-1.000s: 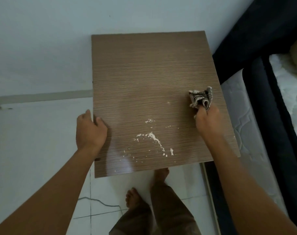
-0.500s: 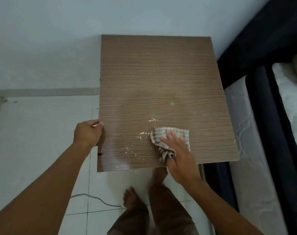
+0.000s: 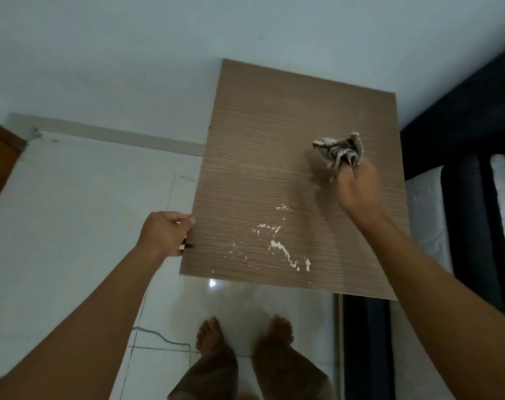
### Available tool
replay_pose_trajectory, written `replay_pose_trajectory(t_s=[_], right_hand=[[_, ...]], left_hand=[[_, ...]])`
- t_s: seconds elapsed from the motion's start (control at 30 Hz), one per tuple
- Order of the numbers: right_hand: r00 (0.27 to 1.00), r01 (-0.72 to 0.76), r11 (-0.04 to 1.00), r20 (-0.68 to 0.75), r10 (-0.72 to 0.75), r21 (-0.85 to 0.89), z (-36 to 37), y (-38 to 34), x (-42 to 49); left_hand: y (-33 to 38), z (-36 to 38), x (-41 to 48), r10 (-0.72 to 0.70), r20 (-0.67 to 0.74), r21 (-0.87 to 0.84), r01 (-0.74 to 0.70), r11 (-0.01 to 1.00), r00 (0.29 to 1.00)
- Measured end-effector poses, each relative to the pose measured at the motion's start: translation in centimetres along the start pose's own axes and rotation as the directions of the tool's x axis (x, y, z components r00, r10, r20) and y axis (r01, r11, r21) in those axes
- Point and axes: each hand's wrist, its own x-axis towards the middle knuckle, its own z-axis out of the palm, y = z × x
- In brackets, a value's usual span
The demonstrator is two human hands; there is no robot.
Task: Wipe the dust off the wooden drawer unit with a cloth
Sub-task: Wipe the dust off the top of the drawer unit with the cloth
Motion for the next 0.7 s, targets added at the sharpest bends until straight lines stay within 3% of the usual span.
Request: replay_pose_trajectory(t_s=[0.13,0.33,0.47,0.57,0.63,0.7], right_hand=[[0.983,0.002,0.987,0.184,0.029,-0.163,3.8,1.3,5.1],[0.932,0.2,0.967,0.336,-0.137,-0.161,7.3,1.5,4.3],[0.77,0.437,0.895,0.55,-0.323,-0.085,6.5,2.3,0.0],[0.624,0.57,0.82,0.623,-0.471,0.049,5.0,4.1,-2.8],[0.528,0.621,0.772,0.654,-0.541,0.137,4.1,5.6,-4.2],[0.493,0.61,0.773,0.68,-0.543,0.175,3.0,7.0,-5.4]], left_hand=[[-0.8,0.4,-0.3,-0.006,-0.062,-0.045,0.003,0.999,0.998],[-1.3,1.1,0.1,-0.026,-0.166,-0.047,0.019,0.999,0.986],[-1.4,1.4,-0.2,-0.023,-0.195,-0.043,0.015,0.999,0.981],[-1.3,1.6,-0.4,-0.016,-0.232,-0.031,0.009,0.999,0.972],[-1.1,1.8,-0.5,-0.026,-0.236,-0.039,0.017,0.999,0.971],[-1.1,1.9,-0.6,-0.034,-0.241,-0.044,0.024,0.999,0.97]])
